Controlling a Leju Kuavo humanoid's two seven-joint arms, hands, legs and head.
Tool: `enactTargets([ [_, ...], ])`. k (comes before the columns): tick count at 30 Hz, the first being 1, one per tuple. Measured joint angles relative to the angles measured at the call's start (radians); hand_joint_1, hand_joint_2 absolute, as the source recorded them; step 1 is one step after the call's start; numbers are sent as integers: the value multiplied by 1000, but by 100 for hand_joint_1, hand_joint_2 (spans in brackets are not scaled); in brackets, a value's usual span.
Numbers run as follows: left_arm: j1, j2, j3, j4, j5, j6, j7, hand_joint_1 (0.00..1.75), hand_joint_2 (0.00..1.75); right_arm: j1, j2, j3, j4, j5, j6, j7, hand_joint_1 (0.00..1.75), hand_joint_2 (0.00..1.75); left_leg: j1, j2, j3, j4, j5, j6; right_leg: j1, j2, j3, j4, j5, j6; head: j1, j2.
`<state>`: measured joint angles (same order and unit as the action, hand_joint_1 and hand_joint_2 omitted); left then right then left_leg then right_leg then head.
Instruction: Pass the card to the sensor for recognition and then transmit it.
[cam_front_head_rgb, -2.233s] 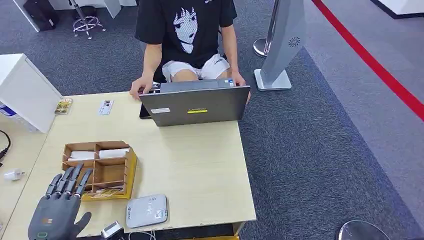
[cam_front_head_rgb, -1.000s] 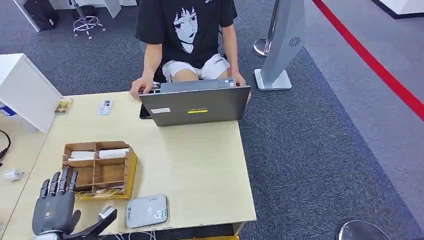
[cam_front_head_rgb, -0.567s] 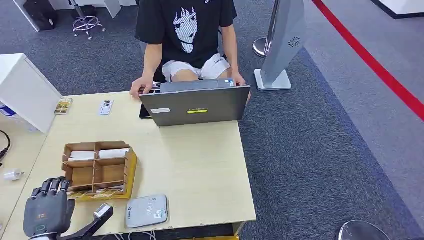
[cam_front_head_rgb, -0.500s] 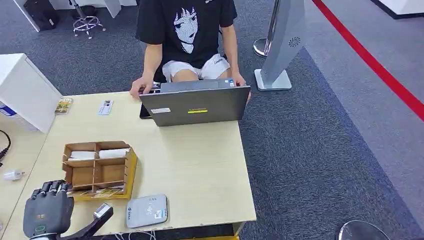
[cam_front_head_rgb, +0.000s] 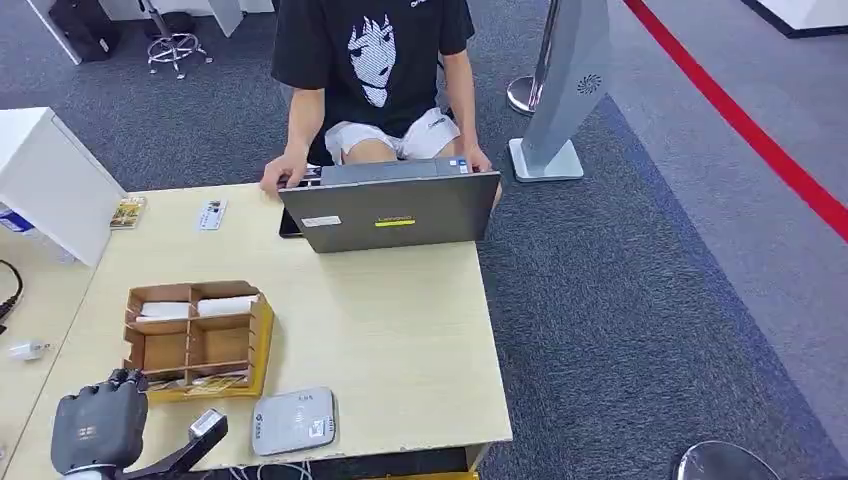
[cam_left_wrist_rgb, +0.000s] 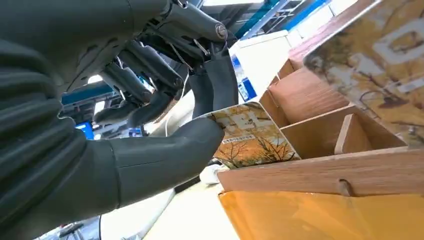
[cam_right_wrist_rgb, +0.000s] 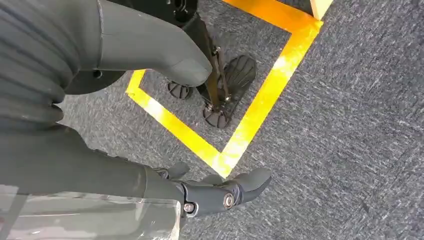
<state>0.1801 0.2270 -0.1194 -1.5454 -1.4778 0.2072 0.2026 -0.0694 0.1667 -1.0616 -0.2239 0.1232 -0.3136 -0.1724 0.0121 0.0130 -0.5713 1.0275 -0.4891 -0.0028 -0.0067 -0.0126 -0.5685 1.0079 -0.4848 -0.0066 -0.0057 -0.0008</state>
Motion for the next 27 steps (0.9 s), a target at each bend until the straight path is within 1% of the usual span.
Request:
enactTargets([
  [2,0,0,2,1,1,18,-3,175,175,0,0,0,0,1,0,-1,0,175,0,0,0,0,0,0,0,0,0,0,0,0,0,0],
  [6,7,0,16,-28,8,78,-35,175,175,1,0,0,0,2,0,-4,0,175,0,0,0,0,1,0,0,0,0,0,0,0,0,0],
  [7,7,3,21,-51,11,95,-45,175,175,0,0,0,0,3,0,-6,0,175,0,0,0,0,1,0,0,0,0,0,0,0,0,0],
  [10,3,8,34,-107,21,119,-69,175,175,0,0,0,0,6,0,-12,0,175,0,0,0,0,1,0,0,0,0,0,0,0,0,0],
  [12,-16,17,47,-157,37,141,-92,175,175,1,0,0,0,11,3,-15,0,175,0,0,0,0,1,0,0,-1,-1,0,0,0,0,0],
  [15,-74,36,69,-206,55,132,-115,175,175,-1,0,0,0,18,8,-17,0,175,0,-1,0,0,1,0,0,-1,0,0,0,0,0,0],
  [19,-173,65,91,-212,72,107,-127,175,175,0,-1,0,0,40,18,-15,0,175,0,-1,0,0,2,-1,0,-1,-1,0,1,-1,0,0],
  [20,-212,74,93,-197,75,107,-132,175,175,-1,-2,1,0,51,24,-11,0,175,1,-2,0,0,3,-2,0,-1,-1,0,1,-1,0,0],
  [22,-305,93,96,-126,68,137,-149,175,175,-2,-7,10,0,80,34,-3,0,175,1,-4,0,0,3,-1,0,-3,0,1,1,-1,0,0],
  [25,-441,124,102,28,28,196,-168,175,175,-7,-13,29,0,109,46,5,0,175,0,-3,0,0,4,-2,0,-3,0,1,3,-3,-1,0],
  [27,-513,141,102,131,7,216,-172,175,175,-8,-16,38,0,118,48,5,0,175,0,-2,0,0,5,-3,0,-1,-1,1,3,-3,-1,0],
])
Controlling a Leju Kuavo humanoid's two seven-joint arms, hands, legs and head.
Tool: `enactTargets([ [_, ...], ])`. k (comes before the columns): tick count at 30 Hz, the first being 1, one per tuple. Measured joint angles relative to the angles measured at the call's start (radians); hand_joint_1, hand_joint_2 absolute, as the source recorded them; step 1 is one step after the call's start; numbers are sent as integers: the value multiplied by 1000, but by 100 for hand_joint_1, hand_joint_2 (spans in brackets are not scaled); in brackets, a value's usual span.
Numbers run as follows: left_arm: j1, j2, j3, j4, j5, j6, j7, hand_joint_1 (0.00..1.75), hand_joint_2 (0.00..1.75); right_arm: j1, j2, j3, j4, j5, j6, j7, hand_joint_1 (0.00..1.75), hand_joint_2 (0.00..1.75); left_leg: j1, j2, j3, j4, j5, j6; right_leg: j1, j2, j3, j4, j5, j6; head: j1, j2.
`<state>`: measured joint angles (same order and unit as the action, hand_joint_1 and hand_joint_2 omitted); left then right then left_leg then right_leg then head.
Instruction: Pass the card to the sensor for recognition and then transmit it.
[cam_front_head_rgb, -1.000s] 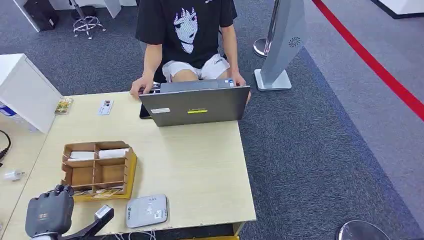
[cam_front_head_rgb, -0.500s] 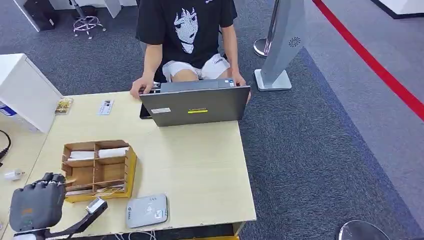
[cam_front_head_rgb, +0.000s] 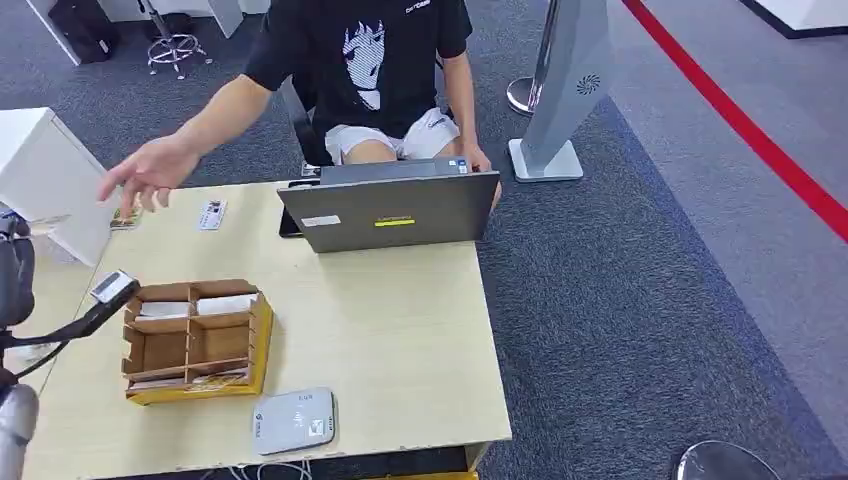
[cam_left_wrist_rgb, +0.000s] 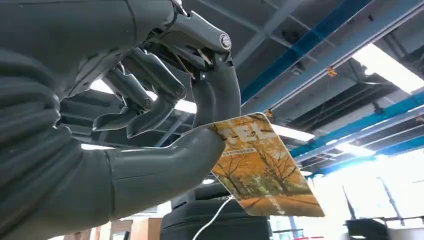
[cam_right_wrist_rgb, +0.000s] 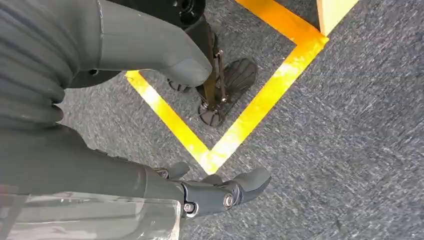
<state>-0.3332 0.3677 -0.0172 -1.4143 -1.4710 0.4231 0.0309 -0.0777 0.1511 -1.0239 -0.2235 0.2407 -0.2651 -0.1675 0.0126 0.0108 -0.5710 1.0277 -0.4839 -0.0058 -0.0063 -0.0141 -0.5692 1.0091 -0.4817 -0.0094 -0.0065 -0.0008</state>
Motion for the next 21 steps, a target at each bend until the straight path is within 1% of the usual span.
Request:
enactTargets([
  [3,-85,15,-1,151,-6,29,-8,175,175,-1,-2,11,0,8,13,0,0,175,0,1,0,0,0,0,0,1,0,0,0,0,0,0],
  [5,-111,16,-1,224,-5,75,-19,175,175,-2,-2,14,0,10,13,3,0,175,0,2,0,0,0,0,0,2,0,0,0,0,1,0],
  [7,-115,15,-1,266,-4,112,-24,175,175,-3,-2,16,0,11,7,11,0,175,0,2,0,0,0,0,0,3,-1,0,0,0,0,0],
  [12,-107,1,-2,301,3,143,-35,175,175,-3,-2,19,0,11,-7,20,0,175,0,3,-1,0,-2,1,0,3,-2,0,0,0,1,0],
  [13,-106,-3,-2,305,3,143,-37,10,175,-3,-2,19,0,11,-7,20,0,175,0,4,-1,0,-2,1,0,4,-2,0,0,0,0,0],
  [14,-106,-5,-3,308,4,143,-37,0,175,-3,-2,19,0,11,-7,20,0,175,0,4,-1,0,-2,1,0,4,-2,0,0,0,1,0],
  [16,-104,-10,-3,311,20,146,-41,0,175,-3,-2,20,0,12,-8,20,0,175,0,5,-1,0,-2,1,0,4,-2,0,0,0,0,0],
  [18,-92,-16,-3,307,50,166,-53,0,175,-3,-2,20,0,15,-9,17,0,175,0,5,-1,0,-2,1,0,4,-2,0,0,0,1,0],
  [20,-59,-22,-2,272,87,183,-70,0,175,-2,-2,20,0,19,-8,13,0,175,0,5,-1,0,-2,0,0,5,-2,0,0,0,0,0],
  [21,-37,-25,0,237,121,190,-84,0,175,-2,-2,19,0,18,-9,13,0,175,0,6,-1,0,-2,0,0,6,-2,0,0,0,0,0],
])
